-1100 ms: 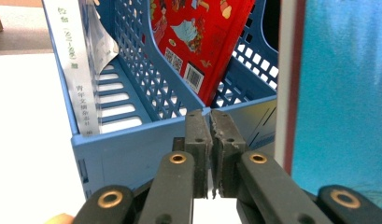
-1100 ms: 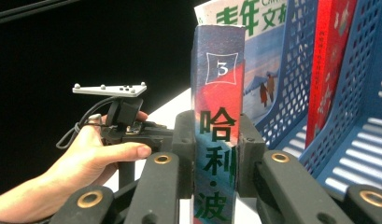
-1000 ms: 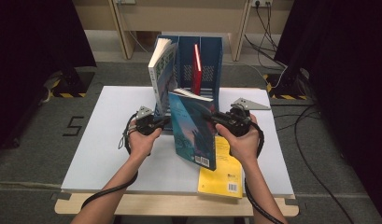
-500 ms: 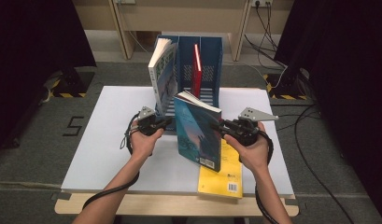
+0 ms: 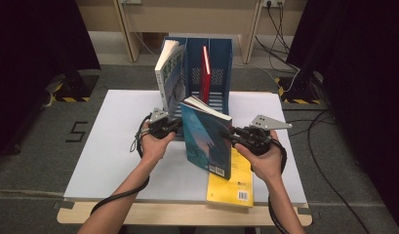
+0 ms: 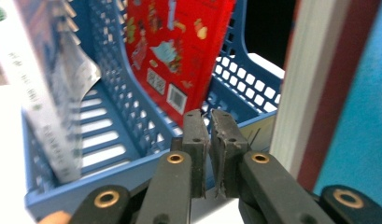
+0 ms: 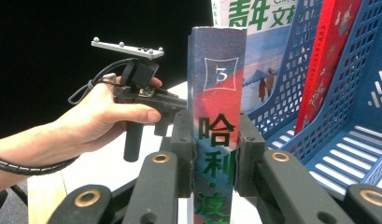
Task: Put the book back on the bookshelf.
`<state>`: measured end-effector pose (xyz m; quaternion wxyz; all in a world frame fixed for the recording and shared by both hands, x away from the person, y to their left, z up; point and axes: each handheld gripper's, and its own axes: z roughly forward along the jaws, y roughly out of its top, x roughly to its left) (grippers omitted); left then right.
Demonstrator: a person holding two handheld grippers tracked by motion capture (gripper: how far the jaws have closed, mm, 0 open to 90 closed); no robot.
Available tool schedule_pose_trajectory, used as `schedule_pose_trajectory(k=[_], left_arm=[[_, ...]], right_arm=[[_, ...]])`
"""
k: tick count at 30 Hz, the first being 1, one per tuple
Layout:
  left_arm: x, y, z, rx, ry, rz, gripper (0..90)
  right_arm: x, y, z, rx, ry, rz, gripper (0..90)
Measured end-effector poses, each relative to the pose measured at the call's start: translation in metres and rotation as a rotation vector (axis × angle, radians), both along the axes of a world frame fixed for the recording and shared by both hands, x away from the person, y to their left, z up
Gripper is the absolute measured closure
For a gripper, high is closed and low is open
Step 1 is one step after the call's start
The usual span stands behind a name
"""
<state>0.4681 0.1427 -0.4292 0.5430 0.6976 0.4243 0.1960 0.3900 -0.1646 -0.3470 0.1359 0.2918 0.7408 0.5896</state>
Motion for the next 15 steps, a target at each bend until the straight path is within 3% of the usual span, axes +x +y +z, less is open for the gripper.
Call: schedule_pose_trajectory(k=[8,15], left_arm=[[-0.004,-0.012,0.007,0.031,-0.074,-0.08,85.3],[-0.005,-0.013,0.007,0.041,-0.086,-0.1,89.1]], right_arm=[[0.0,-0.001,0.0,-0.001,0.001,0.005,74.9],[0.0,-0.002,0.001,-0.006,0.003,0.008,74.8]])
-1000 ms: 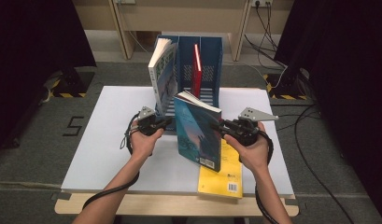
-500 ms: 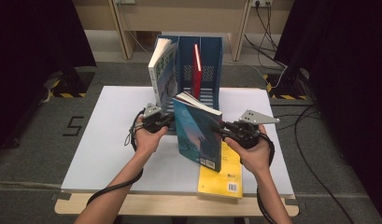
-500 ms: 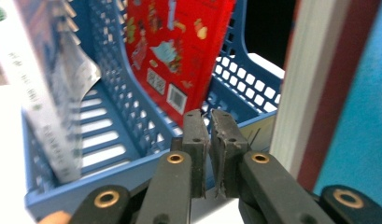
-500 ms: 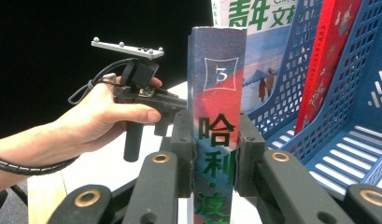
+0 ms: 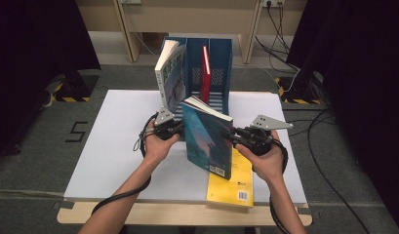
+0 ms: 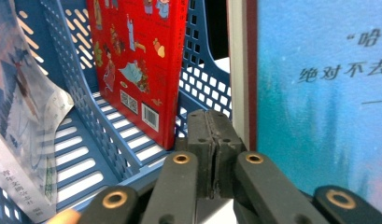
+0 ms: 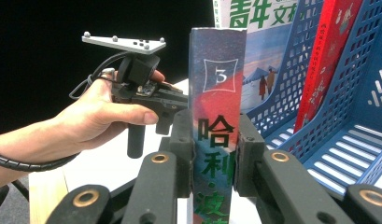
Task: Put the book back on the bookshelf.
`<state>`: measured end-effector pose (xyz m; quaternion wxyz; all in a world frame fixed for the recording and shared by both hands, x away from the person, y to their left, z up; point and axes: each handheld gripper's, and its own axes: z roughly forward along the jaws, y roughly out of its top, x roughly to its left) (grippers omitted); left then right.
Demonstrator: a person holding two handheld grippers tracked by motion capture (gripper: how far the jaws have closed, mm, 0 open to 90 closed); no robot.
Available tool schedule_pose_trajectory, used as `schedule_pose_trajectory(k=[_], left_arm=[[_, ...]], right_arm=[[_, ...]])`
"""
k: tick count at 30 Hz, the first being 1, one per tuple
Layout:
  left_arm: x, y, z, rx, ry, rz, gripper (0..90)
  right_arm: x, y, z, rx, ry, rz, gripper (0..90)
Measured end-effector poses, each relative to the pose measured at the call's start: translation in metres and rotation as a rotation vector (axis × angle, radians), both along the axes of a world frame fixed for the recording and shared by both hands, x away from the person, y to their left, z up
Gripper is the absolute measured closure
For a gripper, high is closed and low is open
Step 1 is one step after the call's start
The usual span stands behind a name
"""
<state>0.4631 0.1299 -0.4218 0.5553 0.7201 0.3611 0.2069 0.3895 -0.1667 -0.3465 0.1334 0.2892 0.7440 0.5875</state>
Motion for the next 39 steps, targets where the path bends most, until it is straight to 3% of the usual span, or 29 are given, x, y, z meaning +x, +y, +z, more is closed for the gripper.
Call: schedule_pose_trajectory(k=[11,19,27,39], left_arm=[[-0.003,0.0,0.001,-0.011,0.001,0.004,89.7],[-0.009,-0.007,0.008,-0.008,-0.025,-0.014,89.8],[-0.014,-0.008,0.01,-0.01,-0.034,-0.017,89.8],[-0.016,-0.005,0.01,-0.007,-0.039,-0.016,89.7]], right_arm=[[0.0,-0.002,0.0,-0.001,0.008,-0.002,72.5],[0.0,0.001,-0.001,-0.002,0.018,-0.028,68.2],[0.001,0.0,-0.002,-0.005,0.018,-0.072,70.7],[0.001,0.002,-0.002,-0.012,0.006,-0.089,73.0]])
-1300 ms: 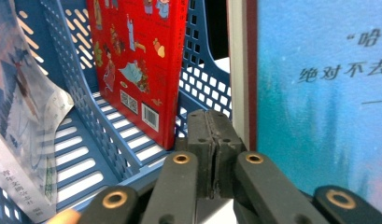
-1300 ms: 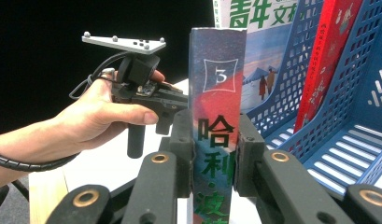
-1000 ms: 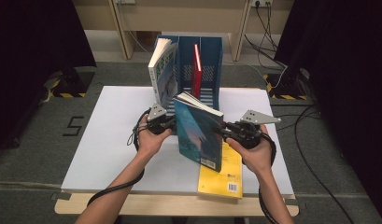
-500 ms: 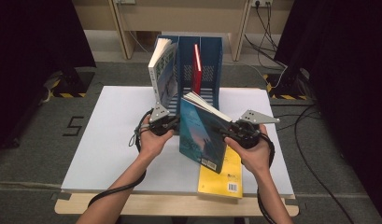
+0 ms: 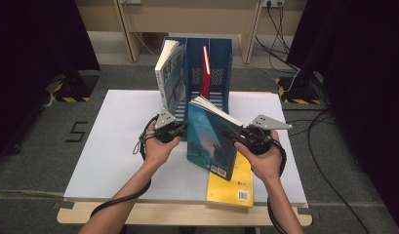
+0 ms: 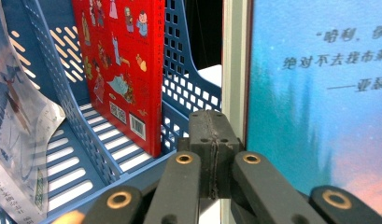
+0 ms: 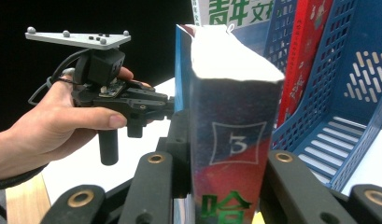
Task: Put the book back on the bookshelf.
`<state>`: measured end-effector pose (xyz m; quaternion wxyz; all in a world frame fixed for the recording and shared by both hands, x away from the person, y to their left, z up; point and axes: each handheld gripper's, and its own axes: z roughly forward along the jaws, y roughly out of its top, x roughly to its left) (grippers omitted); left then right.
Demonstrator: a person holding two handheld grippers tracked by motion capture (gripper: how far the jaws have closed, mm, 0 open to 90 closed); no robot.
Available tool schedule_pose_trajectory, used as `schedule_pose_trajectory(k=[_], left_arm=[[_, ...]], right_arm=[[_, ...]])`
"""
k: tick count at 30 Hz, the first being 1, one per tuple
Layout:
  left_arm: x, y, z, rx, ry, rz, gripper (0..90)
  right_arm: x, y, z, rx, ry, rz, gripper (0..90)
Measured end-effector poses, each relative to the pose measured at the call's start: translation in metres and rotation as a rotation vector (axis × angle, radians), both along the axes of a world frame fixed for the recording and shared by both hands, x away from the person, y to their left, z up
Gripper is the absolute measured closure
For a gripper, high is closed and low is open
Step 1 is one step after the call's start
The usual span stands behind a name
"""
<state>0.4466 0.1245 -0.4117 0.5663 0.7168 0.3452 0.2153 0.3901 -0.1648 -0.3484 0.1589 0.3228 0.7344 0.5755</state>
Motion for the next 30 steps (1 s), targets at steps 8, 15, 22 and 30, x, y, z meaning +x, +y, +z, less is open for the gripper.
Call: schedule_pose_trajectory(k=[8,15,22,30], left_arm=[[-0.001,0.001,-0.001,-0.005,0.003,0.003,89.4],[-0.004,0.009,-0.003,-0.004,0.001,0.031,81.4],[-0.015,0.037,-0.011,0.026,0.038,0.119,65.3],[-0.031,0.064,-0.021,0.069,0.074,0.228,46.7]], right_arm=[[-0.002,0.002,-0.001,0.017,-0.001,-0.021,74.4],[-0.004,0.002,0.003,0.037,0.026,-0.042,74.9],[-0.008,-0.003,0.01,0.059,0.027,-0.079,75.0],[-0.012,-0.009,0.017,0.079,0.009,-0.133,75.0]])
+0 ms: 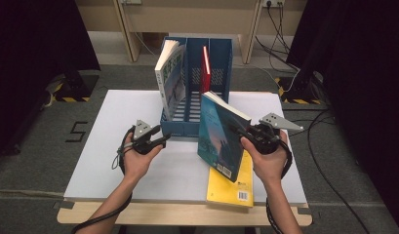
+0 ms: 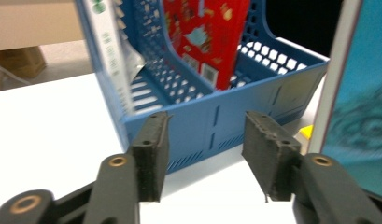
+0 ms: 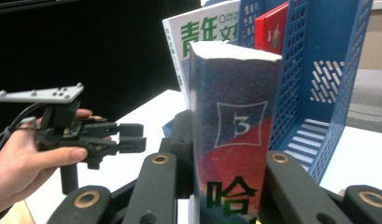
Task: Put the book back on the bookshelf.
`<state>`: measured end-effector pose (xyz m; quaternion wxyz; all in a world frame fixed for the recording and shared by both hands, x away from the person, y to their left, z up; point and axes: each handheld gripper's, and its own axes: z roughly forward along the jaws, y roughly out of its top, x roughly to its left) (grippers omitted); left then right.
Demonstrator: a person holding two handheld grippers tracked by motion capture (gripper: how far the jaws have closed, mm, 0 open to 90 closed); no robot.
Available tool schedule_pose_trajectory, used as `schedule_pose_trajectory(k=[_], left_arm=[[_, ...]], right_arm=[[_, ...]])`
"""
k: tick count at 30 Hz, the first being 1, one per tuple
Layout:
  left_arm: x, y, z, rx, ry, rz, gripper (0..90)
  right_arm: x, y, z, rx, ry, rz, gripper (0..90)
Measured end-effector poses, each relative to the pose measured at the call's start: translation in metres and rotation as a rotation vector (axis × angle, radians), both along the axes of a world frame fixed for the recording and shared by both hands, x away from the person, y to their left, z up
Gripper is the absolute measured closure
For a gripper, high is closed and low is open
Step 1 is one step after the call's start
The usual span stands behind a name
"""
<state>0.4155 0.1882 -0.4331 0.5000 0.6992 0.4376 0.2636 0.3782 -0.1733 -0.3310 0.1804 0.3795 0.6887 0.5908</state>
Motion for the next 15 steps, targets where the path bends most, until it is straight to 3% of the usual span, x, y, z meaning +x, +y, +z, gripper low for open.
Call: schedule_pose_trajectory(k=[4,13,15], left_arm=[[-0.008,0.008,-0.007,-0.014,0.026,0.017,39.9],[-0.022,0.023,-0.026,-0.028,0.083,0.048,35.8],[-0.024,0.025,-0.028,-0.028,0.078,0.055,35.6]], right_arm=[[-0.001,-0.001,0.004,-0.001,-0.01,-0.012,75.0],[-0.003,-0.005,0.014,0.016,-0.026,-0.032,75.0],[-0.004,-0.005,0.017,0.02,-0.032,-0.039,75.0]])
